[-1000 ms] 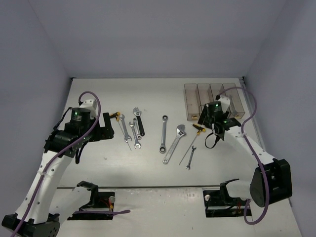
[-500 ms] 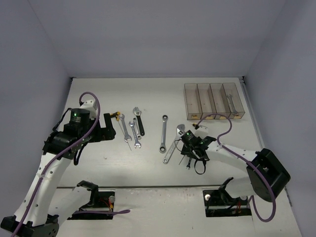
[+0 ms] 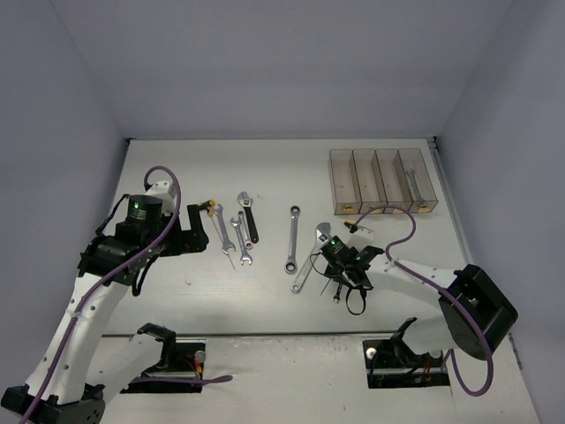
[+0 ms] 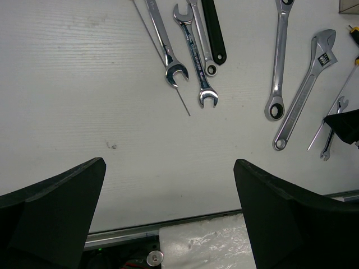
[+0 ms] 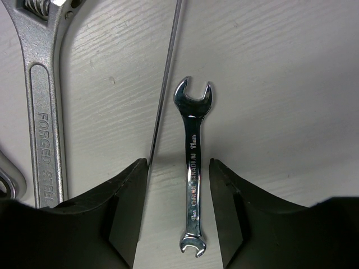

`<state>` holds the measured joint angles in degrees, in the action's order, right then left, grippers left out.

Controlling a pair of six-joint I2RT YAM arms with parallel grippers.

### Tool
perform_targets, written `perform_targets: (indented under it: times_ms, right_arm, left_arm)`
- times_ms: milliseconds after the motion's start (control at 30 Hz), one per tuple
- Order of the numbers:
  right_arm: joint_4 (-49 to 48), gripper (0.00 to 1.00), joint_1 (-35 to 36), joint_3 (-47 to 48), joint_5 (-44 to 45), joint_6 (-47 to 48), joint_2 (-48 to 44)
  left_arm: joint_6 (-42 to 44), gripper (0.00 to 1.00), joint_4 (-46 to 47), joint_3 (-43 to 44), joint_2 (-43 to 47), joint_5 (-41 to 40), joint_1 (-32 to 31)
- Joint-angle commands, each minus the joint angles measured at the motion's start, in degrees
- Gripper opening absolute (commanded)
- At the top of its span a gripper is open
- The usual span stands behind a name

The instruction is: Sort the tools into containers

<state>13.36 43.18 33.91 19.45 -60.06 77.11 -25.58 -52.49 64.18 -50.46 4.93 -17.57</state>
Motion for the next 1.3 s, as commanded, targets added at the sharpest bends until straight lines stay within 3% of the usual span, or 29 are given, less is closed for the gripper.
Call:
perform_targets:
  times_ms: [0,233,467,1033,1267]
  right_arm:
    - [1.70,0.46,0.33,0.73,2.83,-0.26,-3.25]
    - [5.32,0.46,0.32,1.61,5.04,-0.40,-5.69]
    - [6.15,0.36,0.32,0.61,4.11,-1.48,-2.84]
    - [3.87,0.25,0.32,1.73,-1.27,0.39,5.47]
    - [3.34,0.00,0.20,-0.62,-3.54,-0.30,5.22]
  left_arm:
    - [-0.17,0.97,1.95,1.29,-0.08,0.16,-0.18]
    - [-0.17,0.98,2.03,2.00,-0.18,0.00,-0.27]
    - [-0.34,0.97,1.95,1.28,0.31,1.01,-0.27]
    - [0.01,0.97,1.79,0.25,2.20,2.44,-0.36]
    - [0.92,0.97,1.78,0.30,2.27,2.42,-0.34]
